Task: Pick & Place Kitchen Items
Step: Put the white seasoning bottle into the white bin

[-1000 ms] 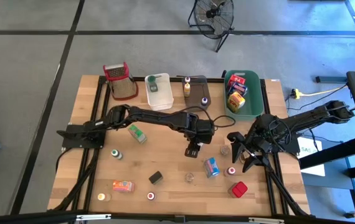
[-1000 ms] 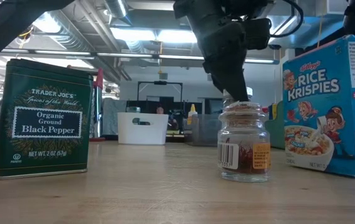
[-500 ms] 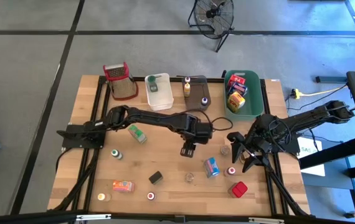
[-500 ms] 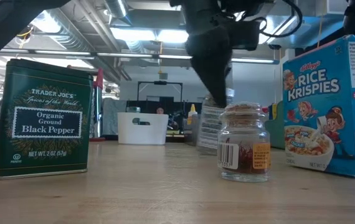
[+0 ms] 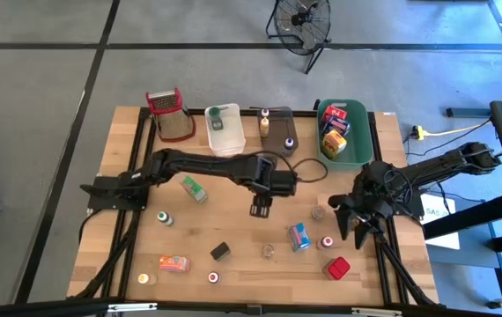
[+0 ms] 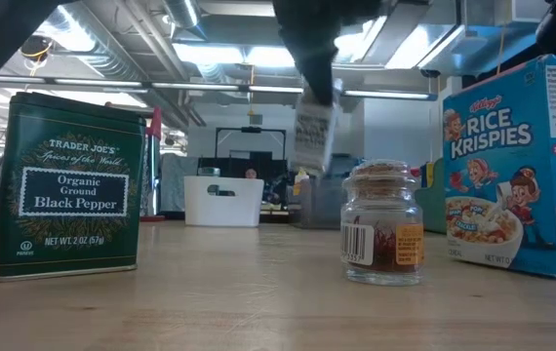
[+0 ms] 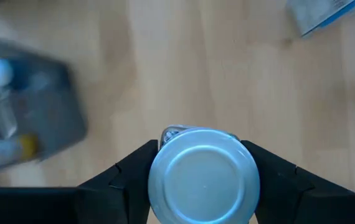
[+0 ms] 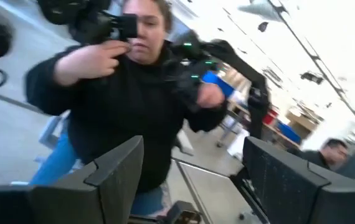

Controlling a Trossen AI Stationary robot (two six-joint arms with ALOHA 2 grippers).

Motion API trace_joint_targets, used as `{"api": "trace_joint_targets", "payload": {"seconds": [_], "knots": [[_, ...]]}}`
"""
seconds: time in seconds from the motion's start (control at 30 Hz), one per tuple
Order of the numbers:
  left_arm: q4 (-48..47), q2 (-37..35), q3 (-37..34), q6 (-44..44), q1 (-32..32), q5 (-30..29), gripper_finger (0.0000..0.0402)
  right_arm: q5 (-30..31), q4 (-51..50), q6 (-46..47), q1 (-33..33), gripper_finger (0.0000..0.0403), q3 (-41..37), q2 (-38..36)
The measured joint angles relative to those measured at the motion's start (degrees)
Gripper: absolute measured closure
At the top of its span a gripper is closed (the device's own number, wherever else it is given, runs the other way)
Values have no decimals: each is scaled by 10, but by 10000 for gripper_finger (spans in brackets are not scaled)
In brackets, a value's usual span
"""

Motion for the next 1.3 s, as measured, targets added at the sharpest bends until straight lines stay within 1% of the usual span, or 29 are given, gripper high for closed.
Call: {"api": "trace_joint_targets", "payload": {"seconds": [0.07, 0.17, 0.23, 0.33, 0.4, 0.53, 0.7, 0.8, 0.93, 1.03, 1.3], "knots": [[-15, -12, 10, -5, 2, -10, 199, -2, 0, -5, 0, 123, 0, 0], [-36, -33, 19, -7, 13, 0, 199, -2, 0, -5, 0, 123, 0, 0], [-51, -46, 26, -8, 28, 2, 199, -1, 0, -5, 0, 123, 0, 0], [-66, -72, 30, -13, 60, -15, 199, 11, 0, -6, 0, 123, 0, 0], [-64, -88, 31, -16, 85, -24, 199, 28, 1, -6, 0, 123, 0, 0], [-65, -105, 31, -17, 154, -20, 199, 43, 0, -6, 0, 123, 0, 0], [-72, -107, 25, -29, 253, 30, 199, 43, 0, -4, 0, 123, 0, 0], [-56, -108, -2, -38, 293, 52, 199, 44, 0, 8, 0, 123, 0, 0], [-29, -108, -54, -37, 321, 60, 199, 45, -2, 22, 0, 123, 0, 0], [6, -108, -100, -24, 334, 81, 199, 45, -13, 22, 0, 123, 0, 0], [75, -107, -199, 17, 349, 85, 199, 45, -24, 20, -2, 123, 0, 0]]}}
